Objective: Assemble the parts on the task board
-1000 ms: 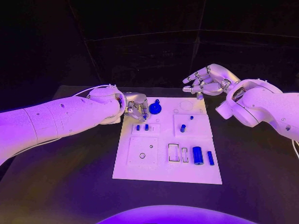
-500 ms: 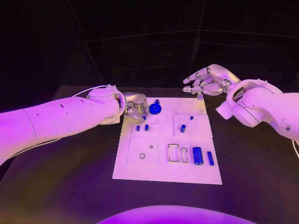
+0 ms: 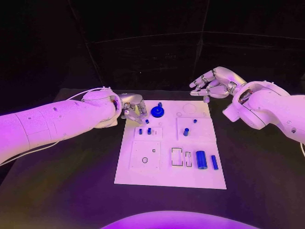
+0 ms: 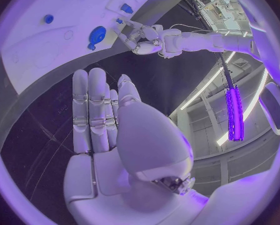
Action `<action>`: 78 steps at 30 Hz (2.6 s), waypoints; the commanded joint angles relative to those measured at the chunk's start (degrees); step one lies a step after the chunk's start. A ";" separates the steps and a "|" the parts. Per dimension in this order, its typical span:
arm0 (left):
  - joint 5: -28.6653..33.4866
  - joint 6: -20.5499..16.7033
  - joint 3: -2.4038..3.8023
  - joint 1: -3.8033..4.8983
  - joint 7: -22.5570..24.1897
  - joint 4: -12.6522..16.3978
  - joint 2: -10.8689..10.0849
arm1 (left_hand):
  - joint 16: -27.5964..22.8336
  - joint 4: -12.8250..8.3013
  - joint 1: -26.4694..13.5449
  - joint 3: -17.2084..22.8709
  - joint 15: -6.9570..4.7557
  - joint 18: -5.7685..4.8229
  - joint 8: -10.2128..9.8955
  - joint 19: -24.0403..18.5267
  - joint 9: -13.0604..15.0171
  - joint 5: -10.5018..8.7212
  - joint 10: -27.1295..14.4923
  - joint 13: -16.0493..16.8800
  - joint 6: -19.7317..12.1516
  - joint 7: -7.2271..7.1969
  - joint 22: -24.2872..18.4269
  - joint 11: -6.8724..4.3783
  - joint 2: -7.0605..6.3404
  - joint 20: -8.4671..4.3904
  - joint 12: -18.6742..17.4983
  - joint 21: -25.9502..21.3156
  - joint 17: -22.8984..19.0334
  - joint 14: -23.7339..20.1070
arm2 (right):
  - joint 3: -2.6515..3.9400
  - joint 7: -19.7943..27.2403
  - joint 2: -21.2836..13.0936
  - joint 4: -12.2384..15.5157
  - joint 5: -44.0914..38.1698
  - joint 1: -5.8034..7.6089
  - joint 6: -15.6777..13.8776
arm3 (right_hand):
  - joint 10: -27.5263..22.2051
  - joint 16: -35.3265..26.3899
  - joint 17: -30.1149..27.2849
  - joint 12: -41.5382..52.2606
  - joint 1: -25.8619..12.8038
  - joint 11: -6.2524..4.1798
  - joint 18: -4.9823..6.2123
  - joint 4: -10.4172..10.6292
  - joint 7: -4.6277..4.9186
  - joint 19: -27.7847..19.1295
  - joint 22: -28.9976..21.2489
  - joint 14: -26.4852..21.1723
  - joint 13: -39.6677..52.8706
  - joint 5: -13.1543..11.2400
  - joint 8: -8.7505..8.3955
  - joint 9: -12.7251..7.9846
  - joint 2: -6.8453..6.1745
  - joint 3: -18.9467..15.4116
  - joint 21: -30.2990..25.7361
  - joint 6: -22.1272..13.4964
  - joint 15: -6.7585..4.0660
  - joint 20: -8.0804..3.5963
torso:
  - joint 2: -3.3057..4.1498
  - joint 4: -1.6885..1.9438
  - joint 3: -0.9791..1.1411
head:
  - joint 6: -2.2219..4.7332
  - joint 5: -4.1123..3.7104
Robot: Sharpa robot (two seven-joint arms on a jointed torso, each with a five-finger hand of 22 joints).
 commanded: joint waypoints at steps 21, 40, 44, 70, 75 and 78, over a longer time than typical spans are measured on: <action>70.80 -5.73 -0.24 0.13 33.50 3.76 -6.83 | -11.88 1.53 -1.66 0.50 0.62 2.48 2.32 -8.72 0.23 -0.04 3.11 0.25 4.16 0.75 -14.49 0.06 4.07 0.54 4.62 -17.16 -23.85 -9.24 | -0.03 -9.02 -3.50 3.16 -40.85 -3.73 6.53 | 5.04 13.14 11.40 -14.90 2.79 0.14 -1.34 -1.11 -0.69 6.54 14.58 4.03 -15.30 -3.18 -1.39 -0.59 -1.16 0.88 13.27 2.44 -0.23 -0.20 | 0.11 -0.04 -0.02 | 1.82 -3.36; 73.87 -4.72 -0.59 -0.10 34.93 6.35 -7.51 | -14.11 1.21 -1.94 0.03 0.92 2.45 1.90 -9.59 0.09 -0.06 2.05 0.16 2.85 1.24 -15.49 0.45 3.89 0.76 5.07 -18.68 -28.20 -11.51 | -0.03 -9.95 -0.16 1.34 -43.51 -6.59 7.77 | 3.85 20.04 17.12 -16.80 3.36 1.28 -2.39 -2.07 0.62 9.07 21.45 4.60 -19.03 -3.46 -3.43 -0.49 -0.63 1.75 18.98 1.53 0.64 0.65 | 0.13 0.07 -0.07 | 1.68 -3.50; 73.88 -4.57 -0.61 -0.10 34.66 6.43 -7.60 | -14.31 1.21 -2.12 -0.18 1.06 2.43 1.73 -9.69 0.06 -0.06 1.64 0.16 2.22 1.46 -15.72 0.64 3.85 0.86 5.18 -18.98 -28.68 -11.79 | -0.03 -9.93 0.36 0.90 -43.53 -6.83 8.68 | 4.67 22.76 19.41 -16.82 4.06 1.16 -2.76 -2.39 0.51 10.12 23.91 5.03 -19.86 -4.31 -3.41 -0.46 0.11 2.68 21.02 2.03 0.55 0.65 | 0.15 0.00 -0.05 | 1.55 -3.35; 73.89 -4.27 -0.65 -0.10 34.04 6.20 -7.45 | -14.22 1.20 -2.21 -0.38 1.19 2.42 1.68 -9.68 0.09 -0.05 1.16 0.17 1.67 1.66 -15.91 0.81 3.90 0.97 5.30 -19.21 -28.67 -11.83 | -0.04 -10.81 2.62 -1.12 -43.58 -7.45 12.09 | 9.14 29.71 24.87 -17.25 5.44 0.06 -4.17 -2.68 -0.61 13.39 32.36 5.46 -21.15 -7.07 -2.92 -0.25 2.29 8.00 27.74 5.91 -0.20 0.19 | 0.07 -0.01 -0.01 | 1.30 -3.16; 73.89 -4.26 -0.65 -0.10 33.88 6.16 -7.46 | -14.24 1.19 -2.20 -0.39 1.20 2.42 1.69 -9.67 0.09 -0.04 1.13 0.18 1.64 1.66 -15.93 0.81 3.91 0.98 5.33 -19.23 -28.75 -11.84 | -0.04 -11.78 2.60 -1.11 -44.17 -7.48 11.32 | 12.03 30.95 25.19 -16.92 6.59 -0.87 -5.04 -3.94 -1.41 15.71 36.93 5.63 -21.05 -8.16 -2.35 -0.06 3.36 12.31 31.21 8.51 -0.94 -0.53 | 0.07 -0.01 -0.01 | 1.15 -3.19; 73.89 -4.22 -0.65 -0.10 33.75 6.14 -7.47 | -14.22 1.17 -2.19 -0.41 1.20 2.42 1.69 -9.66 0.10 -0.03 1.07 0.18 1.58 1.68 -15.94 0.82 3.90 0.98 5.35 -19.25 -28.74 -11.84 | -0.03 -11.69 2.52 -1.05 -44.28 -7.49 10.03 | 12.54 31.04 24.86 -17.26 6.48 -0.89 -5.08 -4.42 -1.45 15.63 37.31 5.44 -21.12 -8.36 -2.53 -0.15 3.08 14.46 31.58 8.85 -1.01 -0.68 | 0.09 -0.02 0.01 | 1.11 -3.15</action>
